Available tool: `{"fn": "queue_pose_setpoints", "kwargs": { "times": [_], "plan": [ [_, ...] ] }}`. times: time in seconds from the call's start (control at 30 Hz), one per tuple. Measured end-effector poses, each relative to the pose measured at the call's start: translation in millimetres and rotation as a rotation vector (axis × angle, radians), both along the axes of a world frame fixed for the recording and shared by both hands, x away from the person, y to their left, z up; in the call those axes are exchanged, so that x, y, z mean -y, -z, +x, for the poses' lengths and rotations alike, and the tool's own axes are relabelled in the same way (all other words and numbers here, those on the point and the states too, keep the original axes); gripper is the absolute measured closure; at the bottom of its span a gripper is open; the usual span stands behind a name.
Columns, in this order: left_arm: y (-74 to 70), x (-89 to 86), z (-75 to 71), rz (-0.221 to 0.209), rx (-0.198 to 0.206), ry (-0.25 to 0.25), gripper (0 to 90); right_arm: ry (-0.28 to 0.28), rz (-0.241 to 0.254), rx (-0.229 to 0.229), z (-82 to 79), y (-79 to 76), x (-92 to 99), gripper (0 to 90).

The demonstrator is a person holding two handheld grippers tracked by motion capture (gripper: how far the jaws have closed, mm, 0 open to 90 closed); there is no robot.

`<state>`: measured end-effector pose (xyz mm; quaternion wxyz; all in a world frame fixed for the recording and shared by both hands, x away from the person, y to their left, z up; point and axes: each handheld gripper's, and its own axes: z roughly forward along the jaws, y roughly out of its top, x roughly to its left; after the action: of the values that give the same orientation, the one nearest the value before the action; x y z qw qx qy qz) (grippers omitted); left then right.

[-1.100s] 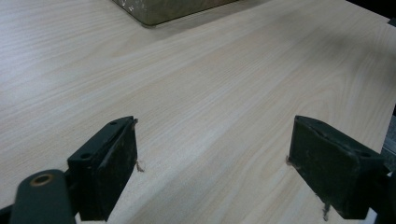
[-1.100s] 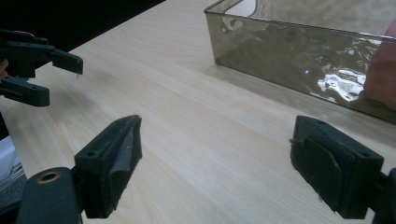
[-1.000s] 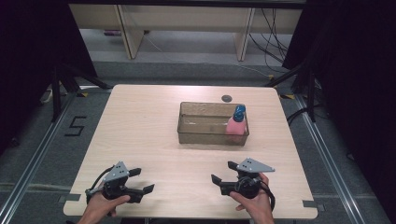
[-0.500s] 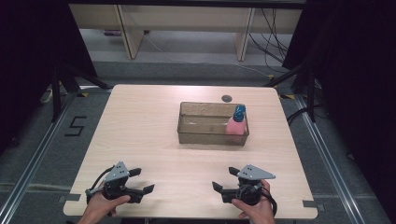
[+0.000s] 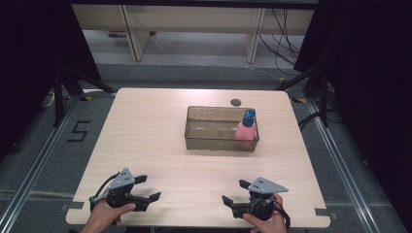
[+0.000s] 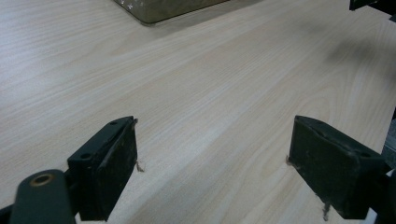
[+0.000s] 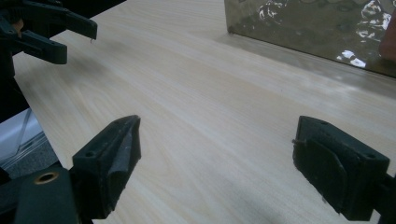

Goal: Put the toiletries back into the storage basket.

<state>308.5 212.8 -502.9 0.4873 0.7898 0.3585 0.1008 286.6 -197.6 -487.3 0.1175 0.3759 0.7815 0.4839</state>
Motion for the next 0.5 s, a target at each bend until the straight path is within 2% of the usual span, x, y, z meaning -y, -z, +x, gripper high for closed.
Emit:
{"fn": "queue_pose_setpoints", "kwargs": {
  "times": [0.2, 0.3, 0.33, 0.4, 0.5],
  "plan": [
    [0.1, 0.1, 0.0, 0.002, 0.0, 0.002, 14.8, 0.006, 0.014, -0.017, -4.9, 1.7, 1.4, 16.0],
    [0.2, 0.1, 0.1, 0.002, 0.001, 0.001, 14.8, 0.006, 0.01, -0.017, -6.4, 1.5, 2.5, 16.0],
    [0.0, 0.1, 0.1, 0.0, 0.001, -0.002, 14.8, 0.013, 0.013, -0.034, -7.9, 2.9, 2.2, 16.0],
    [0.1, 0.4, -0.1, -0.007, -0.001, -0.007, 14.8, 0.004, -0.003, -0.036, -8.3, 3.1, 3.8, 16.0],
    [0.2, 0.4, -0.2, -0.006, -0.001, -0.006, 14.8, 0.007, 0.005, -0.038, -8.7, 5.8, 3.4, 16.0]
  ]
}}
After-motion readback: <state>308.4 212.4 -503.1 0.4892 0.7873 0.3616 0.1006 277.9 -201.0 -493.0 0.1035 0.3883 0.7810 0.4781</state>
